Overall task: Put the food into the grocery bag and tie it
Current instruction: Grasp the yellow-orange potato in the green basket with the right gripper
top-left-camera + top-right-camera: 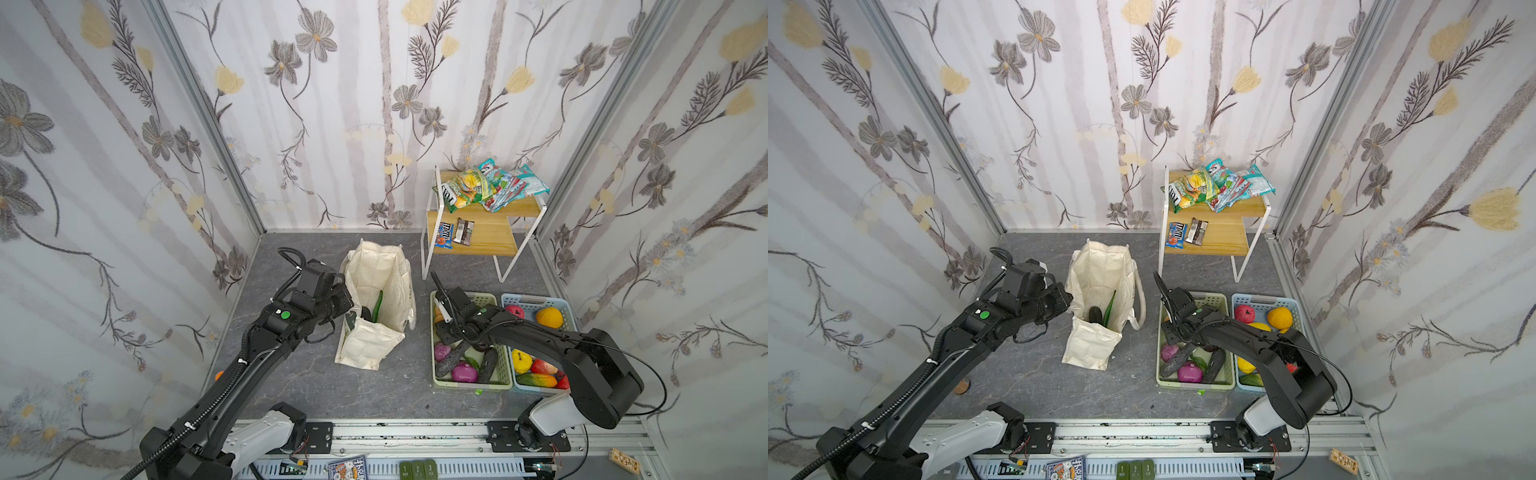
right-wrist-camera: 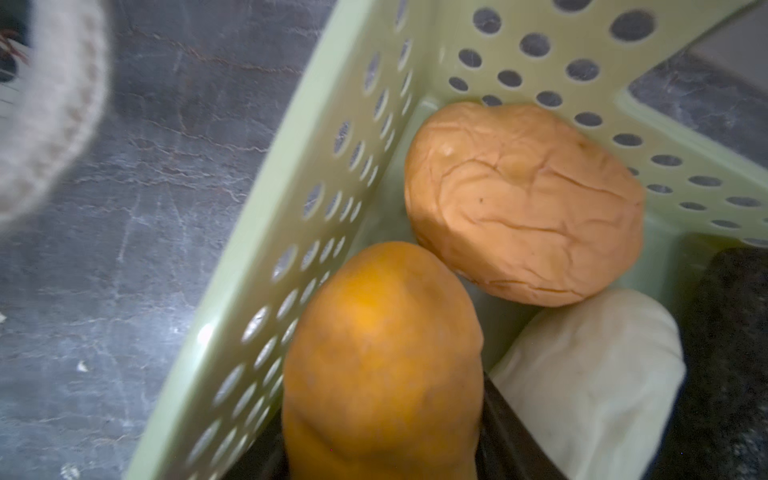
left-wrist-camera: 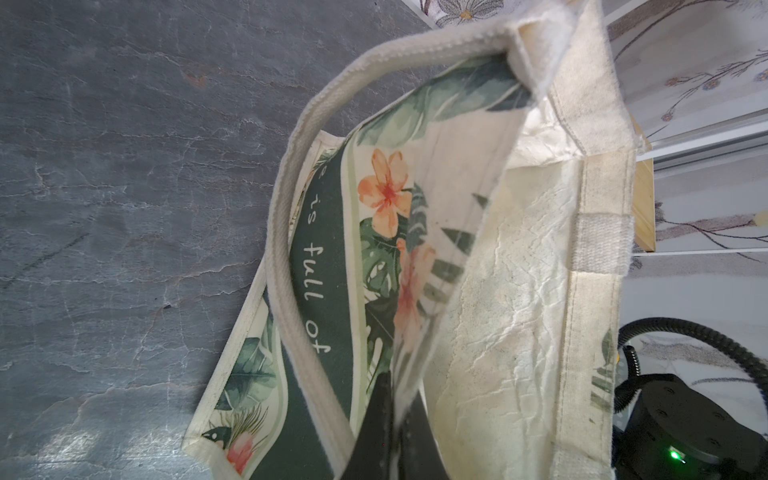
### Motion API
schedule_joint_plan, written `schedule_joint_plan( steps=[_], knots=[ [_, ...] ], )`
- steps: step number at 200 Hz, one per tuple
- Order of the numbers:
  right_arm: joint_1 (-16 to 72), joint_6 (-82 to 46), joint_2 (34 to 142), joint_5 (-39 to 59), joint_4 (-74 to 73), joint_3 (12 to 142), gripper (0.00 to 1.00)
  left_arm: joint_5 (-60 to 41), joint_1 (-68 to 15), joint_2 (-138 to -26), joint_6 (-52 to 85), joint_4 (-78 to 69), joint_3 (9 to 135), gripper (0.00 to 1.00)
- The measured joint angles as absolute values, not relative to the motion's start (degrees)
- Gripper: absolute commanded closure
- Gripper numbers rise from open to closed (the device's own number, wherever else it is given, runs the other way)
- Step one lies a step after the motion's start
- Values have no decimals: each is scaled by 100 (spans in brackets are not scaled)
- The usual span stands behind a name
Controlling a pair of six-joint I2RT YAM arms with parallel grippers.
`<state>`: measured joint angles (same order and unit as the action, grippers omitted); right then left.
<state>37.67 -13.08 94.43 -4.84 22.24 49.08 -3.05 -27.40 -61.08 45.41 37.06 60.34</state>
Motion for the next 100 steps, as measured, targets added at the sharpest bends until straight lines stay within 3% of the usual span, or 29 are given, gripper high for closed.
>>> schedule_joint_plan(
  steps=[100],
  knots=[
    [3339, -1599, 8444, -447, 3166, 5647, 47, -305, -2923, -6294, 4521, 3647, 6086, 100]
  ],
)
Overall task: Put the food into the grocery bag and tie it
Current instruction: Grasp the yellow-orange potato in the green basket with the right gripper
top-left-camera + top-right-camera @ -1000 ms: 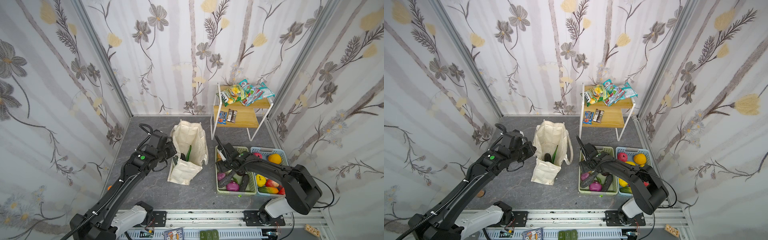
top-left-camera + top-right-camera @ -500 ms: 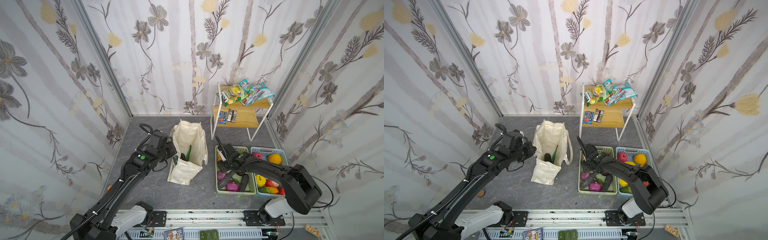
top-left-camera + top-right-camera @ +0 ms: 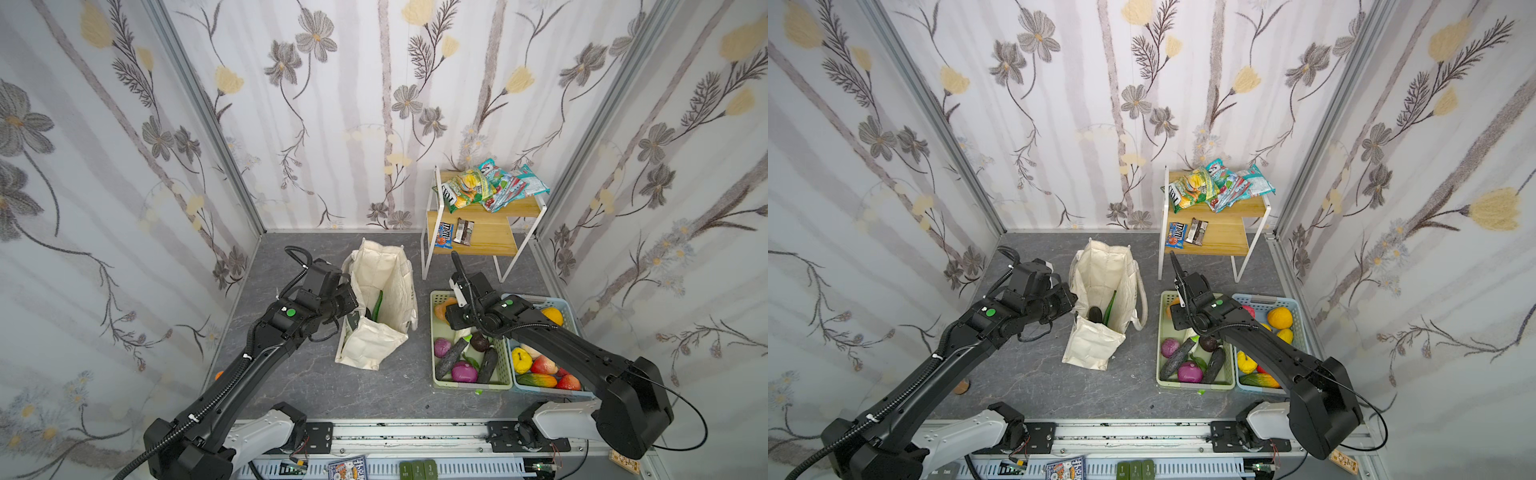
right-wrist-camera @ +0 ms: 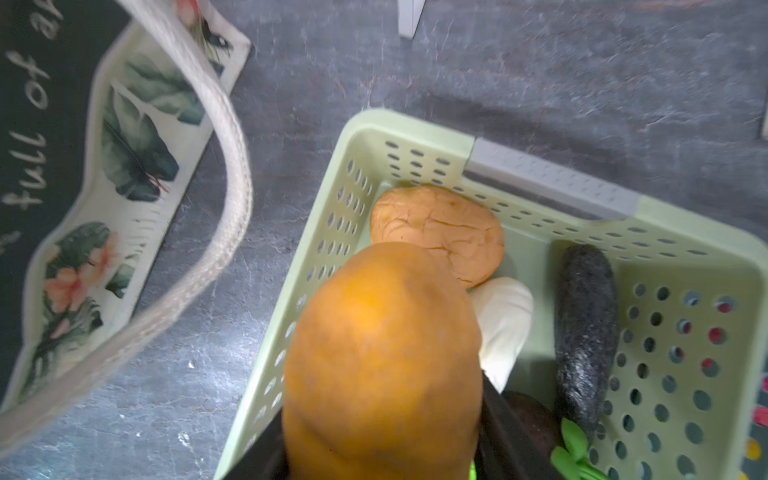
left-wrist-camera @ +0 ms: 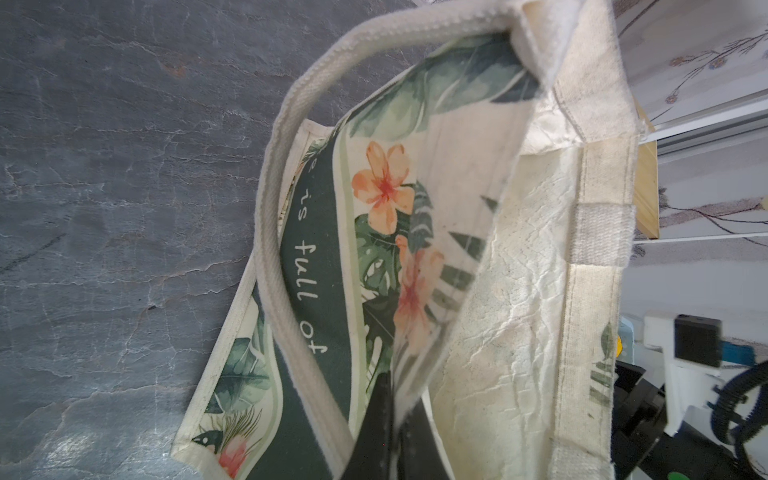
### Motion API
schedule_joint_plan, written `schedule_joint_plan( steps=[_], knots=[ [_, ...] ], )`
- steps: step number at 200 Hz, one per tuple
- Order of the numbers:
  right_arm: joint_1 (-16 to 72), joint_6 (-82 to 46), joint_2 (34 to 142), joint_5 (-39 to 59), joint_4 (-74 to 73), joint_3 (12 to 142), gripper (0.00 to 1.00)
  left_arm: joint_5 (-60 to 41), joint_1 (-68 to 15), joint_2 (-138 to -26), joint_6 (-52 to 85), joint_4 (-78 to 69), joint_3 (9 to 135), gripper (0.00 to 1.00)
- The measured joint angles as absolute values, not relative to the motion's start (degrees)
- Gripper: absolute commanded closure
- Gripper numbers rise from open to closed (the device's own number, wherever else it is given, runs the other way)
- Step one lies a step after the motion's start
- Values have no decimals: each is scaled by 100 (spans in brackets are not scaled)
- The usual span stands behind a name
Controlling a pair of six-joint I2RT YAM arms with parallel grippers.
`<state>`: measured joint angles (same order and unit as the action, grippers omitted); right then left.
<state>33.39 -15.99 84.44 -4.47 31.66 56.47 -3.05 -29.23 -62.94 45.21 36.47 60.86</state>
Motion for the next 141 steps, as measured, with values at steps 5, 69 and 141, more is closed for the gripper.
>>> schedule_joint_plan(
  steps=[5, 69, 141],
  knots=[
    [3326, -1597, 8401, -458, 3247, 5743, 47, -305, -2926, -6294, 4521, 3645, 6086, 100],
    [3573, -1597, 8340, -528, 4038, 7957, 46, -307, -2965, -6302, 4515, 3645, 6097, 100],
    [4703, -1706, 9671, -290, 4001, 9782, 45, -298, -2976, -6289, 4504, 3673, 6128, 100]
  ],
)
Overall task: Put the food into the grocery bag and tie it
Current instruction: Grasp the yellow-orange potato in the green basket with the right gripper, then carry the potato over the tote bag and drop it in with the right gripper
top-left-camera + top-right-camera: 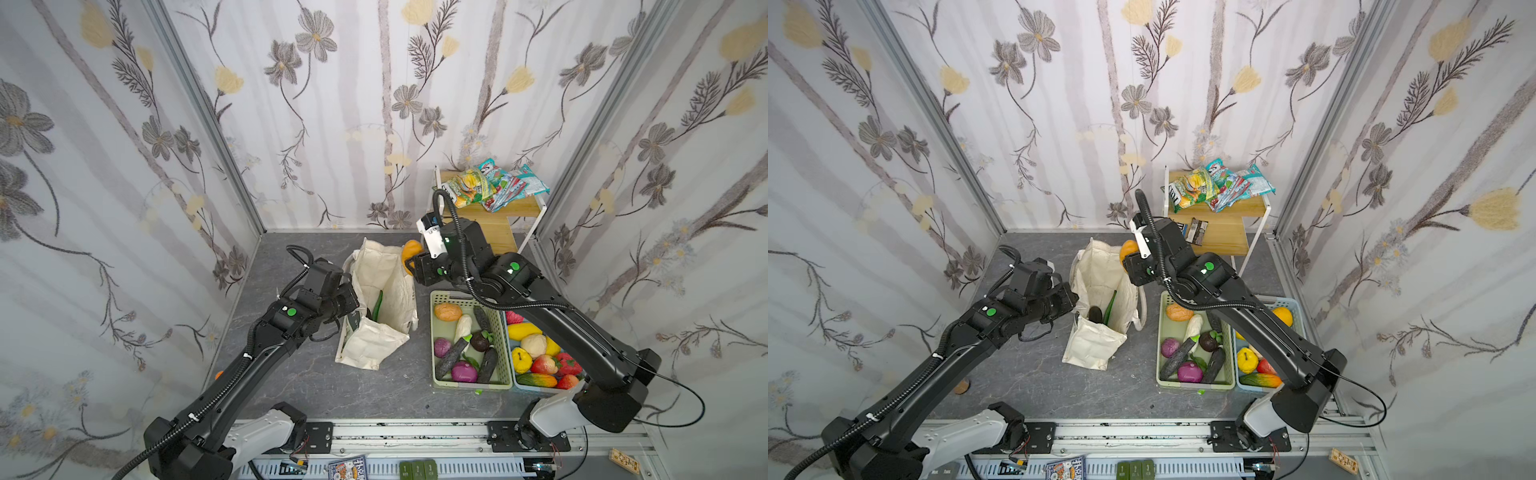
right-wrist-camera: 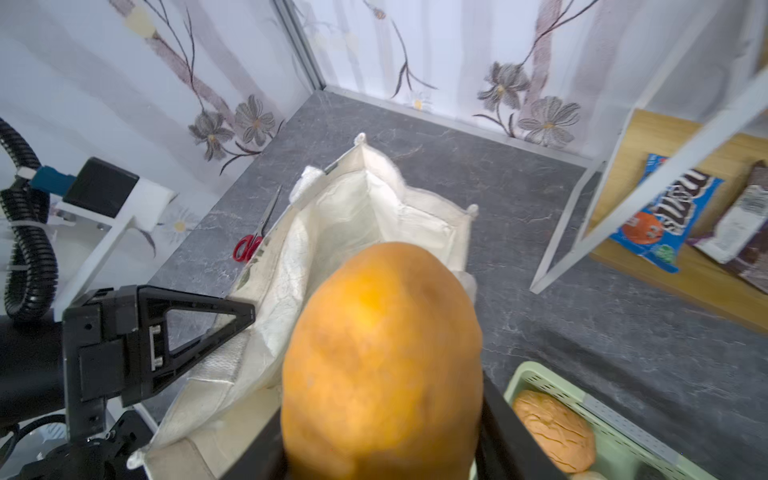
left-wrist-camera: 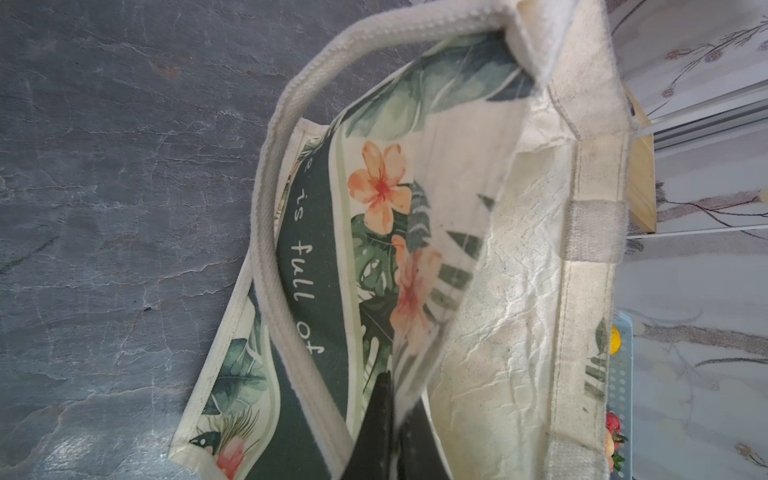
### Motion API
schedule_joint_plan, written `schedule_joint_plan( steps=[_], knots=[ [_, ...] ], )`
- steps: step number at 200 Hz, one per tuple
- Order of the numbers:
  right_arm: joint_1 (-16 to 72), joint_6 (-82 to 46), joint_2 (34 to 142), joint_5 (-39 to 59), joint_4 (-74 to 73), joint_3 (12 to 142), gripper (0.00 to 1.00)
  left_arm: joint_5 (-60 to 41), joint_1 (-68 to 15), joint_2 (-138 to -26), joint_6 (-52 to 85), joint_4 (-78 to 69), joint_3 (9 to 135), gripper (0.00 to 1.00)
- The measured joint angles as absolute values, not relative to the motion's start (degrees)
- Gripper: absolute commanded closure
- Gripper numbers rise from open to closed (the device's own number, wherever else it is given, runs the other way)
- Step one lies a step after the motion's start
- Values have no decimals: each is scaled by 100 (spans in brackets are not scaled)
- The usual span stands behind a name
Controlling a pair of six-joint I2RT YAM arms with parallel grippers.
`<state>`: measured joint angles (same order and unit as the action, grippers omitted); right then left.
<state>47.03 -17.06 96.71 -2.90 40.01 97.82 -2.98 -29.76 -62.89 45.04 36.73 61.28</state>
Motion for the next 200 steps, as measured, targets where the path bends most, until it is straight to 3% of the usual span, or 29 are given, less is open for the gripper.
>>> schedule_joint_plan(
  steps=[47, 121, 200],
  knots=[
    [5227, -1903, 10407, 123, 3664, 9791, 45, -263, -2978, -6206, 4501, 3741, 6136, 100],
    [5306, -2246, 11244, 589, 2980, 9220, 45, -174, -2978, -6143, 4501, 3793, 6136, 100],
    [5275, -2359, 11618, 707, 2644, 8785, 29, -174, -2982, -6132, 4504, 3802, 6128, 100]
  ],
)
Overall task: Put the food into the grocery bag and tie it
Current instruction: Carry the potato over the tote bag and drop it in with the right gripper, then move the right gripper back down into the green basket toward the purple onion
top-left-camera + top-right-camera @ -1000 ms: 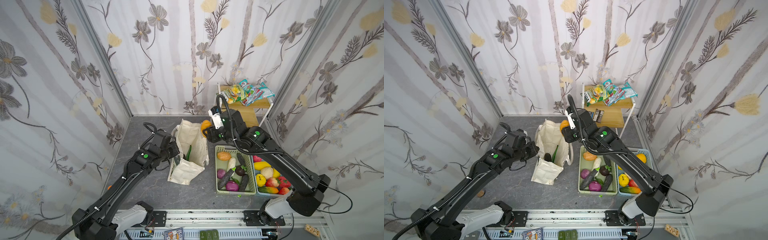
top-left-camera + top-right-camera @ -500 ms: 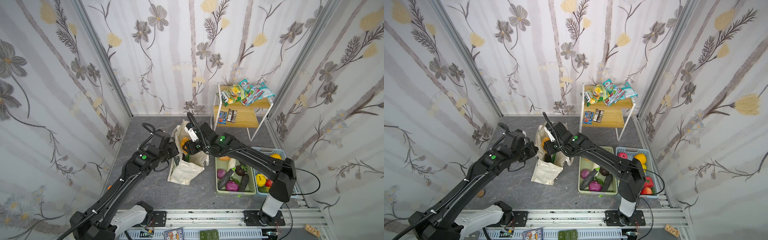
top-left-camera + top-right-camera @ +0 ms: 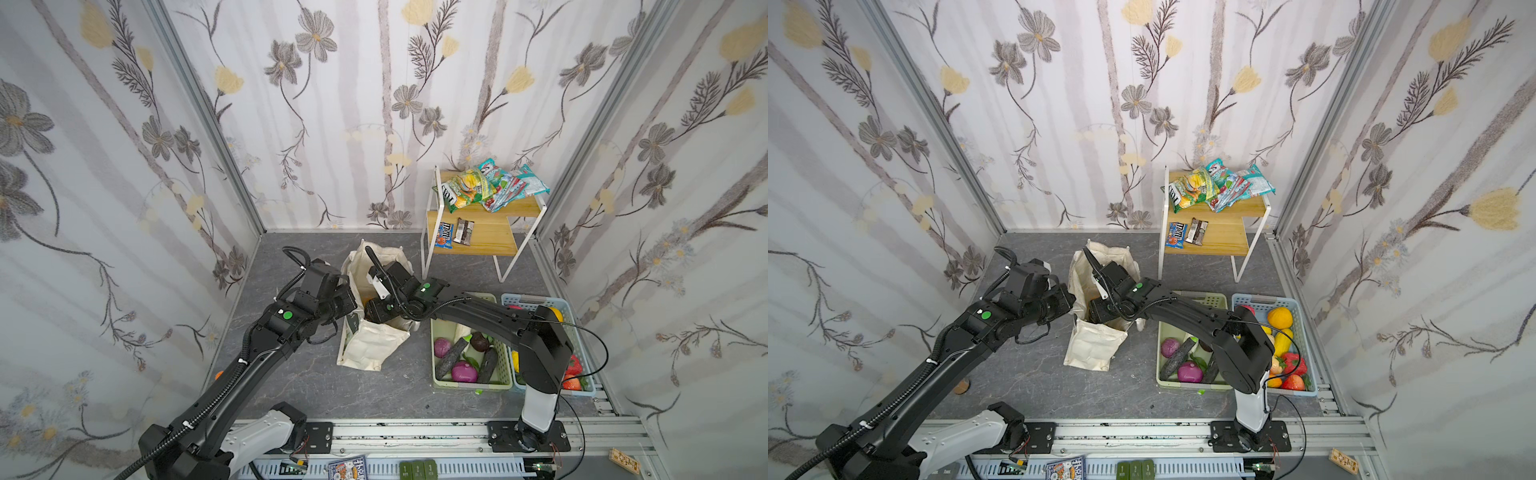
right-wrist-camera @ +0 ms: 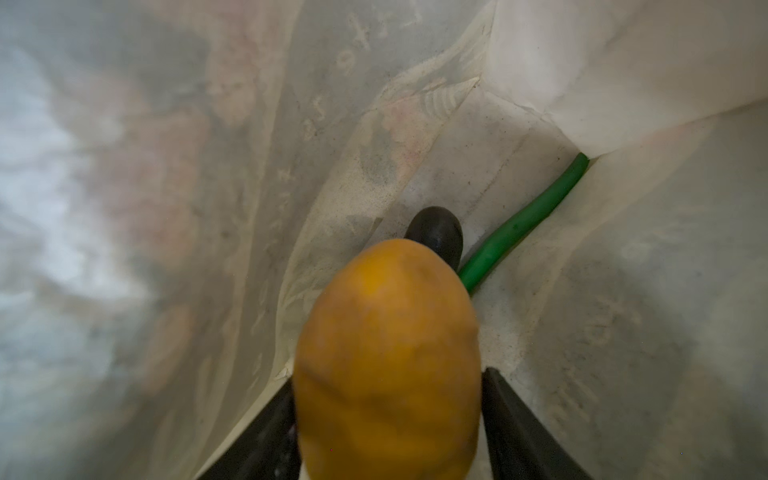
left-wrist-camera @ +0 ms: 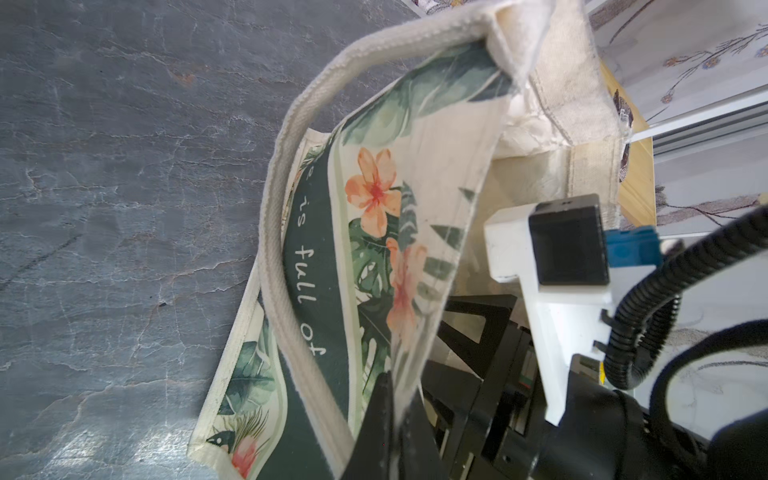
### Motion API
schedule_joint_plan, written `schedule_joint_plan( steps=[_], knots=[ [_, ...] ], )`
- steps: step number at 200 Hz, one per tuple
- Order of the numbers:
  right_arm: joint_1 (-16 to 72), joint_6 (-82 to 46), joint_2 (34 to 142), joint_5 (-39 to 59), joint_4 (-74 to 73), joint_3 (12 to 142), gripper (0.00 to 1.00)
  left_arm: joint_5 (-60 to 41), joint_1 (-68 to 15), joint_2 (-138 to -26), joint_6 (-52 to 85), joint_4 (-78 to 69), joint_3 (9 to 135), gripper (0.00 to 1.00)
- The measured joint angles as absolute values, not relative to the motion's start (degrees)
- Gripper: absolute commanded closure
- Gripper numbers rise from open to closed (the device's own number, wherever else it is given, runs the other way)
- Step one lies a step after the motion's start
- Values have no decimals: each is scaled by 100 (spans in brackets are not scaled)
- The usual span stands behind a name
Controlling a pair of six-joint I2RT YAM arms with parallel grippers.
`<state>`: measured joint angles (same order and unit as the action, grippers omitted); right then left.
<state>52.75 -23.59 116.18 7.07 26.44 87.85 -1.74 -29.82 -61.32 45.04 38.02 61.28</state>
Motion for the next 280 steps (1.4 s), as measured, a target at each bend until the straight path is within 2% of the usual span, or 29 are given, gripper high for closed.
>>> schedule_joint_plan(
  steps=[37, 98, 133, 192, 227, 280],
  knots=[
    [5203, -2394, 11253, 714, 2576, 8709, 22, -167, -2982, -6110, 4506, 3811, 6093, 100],
    [4825, -2394, 10005, 847, 2650, 8665, 22, -156, -2982, -6110, 4504, 3885, 6084, 100],
    [4298, -2418, 9050, 1002, 2768, 8420, 22, -154, -2982, -6125, 4504, 3889, 6084, 100],
    [3194, -2414, 7745, 816, 3050, 6853, 23, -113, -2961, -6123, 4397, 3935, 6112, 100],
    [3079, -2331, 7605, 716, 3361, 5837, 23, -126, -2910, -6136, 4348, 3968, 6136, 100],
    [3074, -2357, 7448, 569, 3295, 4960, 23, -143, -2886, -6167, 4324, 3968, 6136, 100]
  ],
)
